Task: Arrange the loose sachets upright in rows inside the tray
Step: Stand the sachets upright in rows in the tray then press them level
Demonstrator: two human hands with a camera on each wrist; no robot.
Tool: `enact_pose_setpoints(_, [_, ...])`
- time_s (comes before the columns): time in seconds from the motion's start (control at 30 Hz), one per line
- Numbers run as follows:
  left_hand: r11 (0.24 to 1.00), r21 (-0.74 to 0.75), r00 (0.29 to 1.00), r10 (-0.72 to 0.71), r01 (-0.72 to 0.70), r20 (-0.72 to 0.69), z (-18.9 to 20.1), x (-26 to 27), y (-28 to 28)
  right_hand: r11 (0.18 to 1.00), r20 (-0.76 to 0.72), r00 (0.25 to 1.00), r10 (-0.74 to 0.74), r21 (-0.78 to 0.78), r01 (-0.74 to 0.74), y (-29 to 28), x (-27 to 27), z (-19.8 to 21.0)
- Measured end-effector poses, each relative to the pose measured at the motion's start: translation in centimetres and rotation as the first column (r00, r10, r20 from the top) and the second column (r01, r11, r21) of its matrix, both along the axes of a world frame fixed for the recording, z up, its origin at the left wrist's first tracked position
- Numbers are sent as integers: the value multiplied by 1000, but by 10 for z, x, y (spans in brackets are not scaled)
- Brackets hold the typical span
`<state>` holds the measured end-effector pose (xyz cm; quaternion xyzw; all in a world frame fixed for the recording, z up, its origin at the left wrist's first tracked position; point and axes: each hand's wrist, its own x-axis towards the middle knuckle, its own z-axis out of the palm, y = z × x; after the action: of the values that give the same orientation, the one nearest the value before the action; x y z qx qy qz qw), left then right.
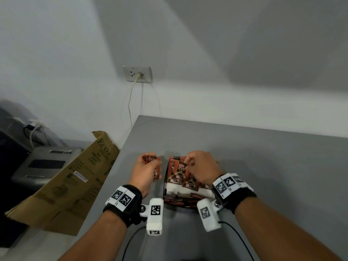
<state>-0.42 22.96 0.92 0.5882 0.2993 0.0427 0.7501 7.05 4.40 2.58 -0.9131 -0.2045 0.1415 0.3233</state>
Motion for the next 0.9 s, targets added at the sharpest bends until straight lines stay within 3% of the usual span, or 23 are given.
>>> enact_pose_setpoints(0.13, [999,17,1000,-29,29,-12,-2,-4,0,992,-20,996,91,-91,-92,21,-6,-19])
enact_pose_setpoints(0.5, [986,63,988,-154,153,0,-4,-10,-1,988,15,999,35,-150,-33,33,-4,-33])
enact_pose_setpoints(0.6, [980,83,983,-184,183,6,-5,-9,-2,999,12,1000,-4,-33,5,26,-4,-18])
enact_pose_setpoints(0.7, [956,89,958,-285,280,40,-8,-5,-7,977,-175,984,28,213,10,23,-10,-2])
enact_pose_setpoints(0.8, [946,103,947,-316,309,59,-9,-1,-13,974,-157,986,63,227,-26,20,-10,3])
enact_pose_setpoints(0.9, [974,101,978,-208,204,29,-8,2,-11,981,-99,995,-3,193,22,11,-2,1])
